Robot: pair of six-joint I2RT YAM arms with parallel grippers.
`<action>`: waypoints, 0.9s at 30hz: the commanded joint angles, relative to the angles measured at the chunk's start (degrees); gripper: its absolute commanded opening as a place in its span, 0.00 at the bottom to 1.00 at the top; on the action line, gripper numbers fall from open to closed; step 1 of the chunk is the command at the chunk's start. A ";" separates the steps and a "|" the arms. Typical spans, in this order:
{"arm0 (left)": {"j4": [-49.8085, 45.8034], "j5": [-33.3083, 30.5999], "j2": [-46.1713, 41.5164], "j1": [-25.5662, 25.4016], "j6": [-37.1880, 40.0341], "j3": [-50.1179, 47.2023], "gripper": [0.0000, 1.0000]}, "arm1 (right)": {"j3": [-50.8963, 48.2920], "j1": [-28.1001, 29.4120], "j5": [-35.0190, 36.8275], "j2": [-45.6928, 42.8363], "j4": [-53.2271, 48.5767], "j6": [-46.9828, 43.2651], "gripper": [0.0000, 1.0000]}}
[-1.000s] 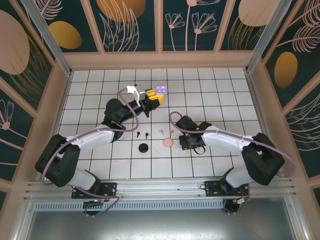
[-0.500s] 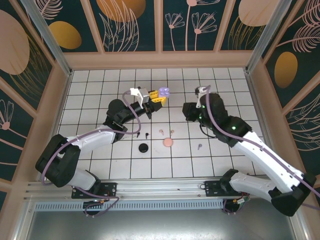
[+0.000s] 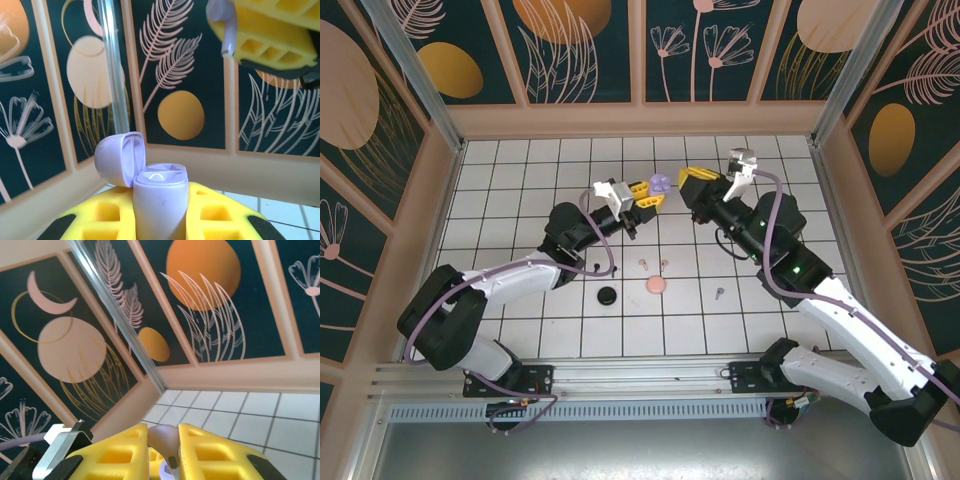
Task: Insert the wireless bluetooth earbuds into the charging case
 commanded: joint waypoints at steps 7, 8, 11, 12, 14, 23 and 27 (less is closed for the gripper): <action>11.54 -7.79 1.63 -1.10 5.16 0.98 0.00 | -5.23 -0.21 -5.50 -0.77 14.71 0.19 0.19; 11.49 -7.54 1.80 -1.18 5.11 1.31 0.00 | -5.47 -0.21 -5.35 -0.72 14.97 0.21 0.19; 11.38 -6.70 2.15 -1.26 5.13 1.71 0.00 | -5.74 -0.16 -5.09 -0.52 15.63 0.38 0.19; 11.38 -6.46 2.24 -1.37 5.14 1.80 0.00 | -5.63 -0.20 -5.17 -0.34 15.74 0.39 0.19; 11.25 -6.17 2.25 -1.45 5.03 1.81 0.00 | -5.31 -0.16 -5.34 0.33 15.86 0.48 0.19; 10.10 -5.21 1.57 -1.76 4.75 2.03 0.00 | -4.38 -0.21 -6.71 4.10 16.22 0.98 0.19; 9.73 -5.03 1.22 -1.79 4.75 2.07 0.00 | -4.43 -0.18 -6.93 5.60 16.66 1.22 0.19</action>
